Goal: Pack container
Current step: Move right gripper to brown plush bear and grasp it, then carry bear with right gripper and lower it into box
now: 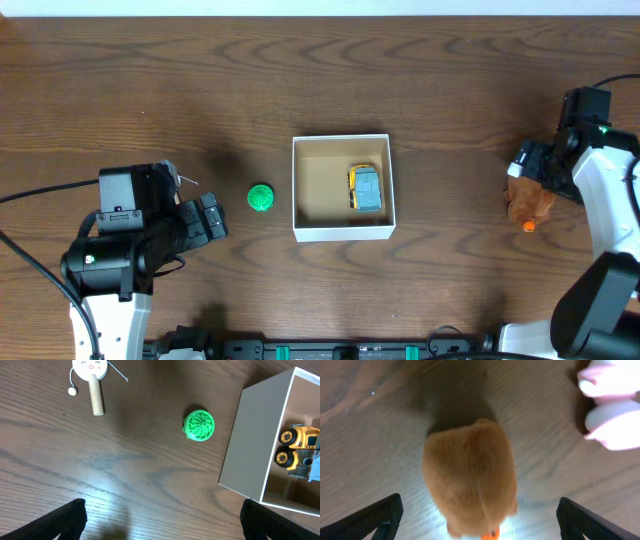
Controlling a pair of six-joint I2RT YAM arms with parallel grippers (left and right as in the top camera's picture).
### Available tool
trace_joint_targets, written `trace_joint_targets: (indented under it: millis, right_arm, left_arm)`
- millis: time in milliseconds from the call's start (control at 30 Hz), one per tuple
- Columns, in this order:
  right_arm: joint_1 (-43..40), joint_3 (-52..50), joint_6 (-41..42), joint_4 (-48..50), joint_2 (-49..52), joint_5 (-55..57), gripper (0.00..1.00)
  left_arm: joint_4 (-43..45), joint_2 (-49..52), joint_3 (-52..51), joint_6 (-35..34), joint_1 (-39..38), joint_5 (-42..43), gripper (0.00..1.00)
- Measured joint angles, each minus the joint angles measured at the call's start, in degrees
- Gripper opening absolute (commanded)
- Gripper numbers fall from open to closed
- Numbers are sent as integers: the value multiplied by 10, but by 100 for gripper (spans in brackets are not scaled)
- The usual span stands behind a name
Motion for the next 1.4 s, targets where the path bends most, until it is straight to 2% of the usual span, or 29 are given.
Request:
trace_joint_targets:
  millis: [233, 267, 300, 500, 633, 667, 867, 1067, 1200, 1267, 1400]
  right_arm:
    - [-7, -5, -16, 9, 60, -3, 99]
    - [-7, -6, -18, 9, 68, -7, 97]
    - [-7, -6, -21, 9, 76, -13, 91]
    - [-7, -7, -31, 10, 96, -34, 40]
    - [-7, -7, -33, 9, 96, -41, 12]
    - [-7, -7, -33, 9, 96, -44, 10]
    - [-3, -7, -31, -8, 65, -85, 10]
    - [47, 33, -25, -41, -45, -115, 6]
    - [126, 61, 3, -32, -135, -128, 6]
    - [179, 66, 23, -17, -171, -132, 1]
    - [291, 67, 61, 23, -200, -135, 1]
  left_arm:
    - [0, 0, 0, 0, 0, 0, 98]
    - [0, 0, 0, 0, 0, 0, 98]
    - [0, 0, 0, 0, 0, 0, 98]
    - [0, 0, 0, 0, 0, 0, 98]
    - [0, 0, 0, 0, 0, 0, 98]
    - [0, 0, 0, 0, 0, 0, 98]
    - [0, 0, 0, 0, 0, 0, 98]
    - [0, 0, 0, 0, 0, 0, 98]
    - [0, 0, 0, 0, 0, 0, 98]
    - [0, 0, 0, 0, 0, 0, 98]
    - [0, 0, 0, 0, 0, 0, 98]
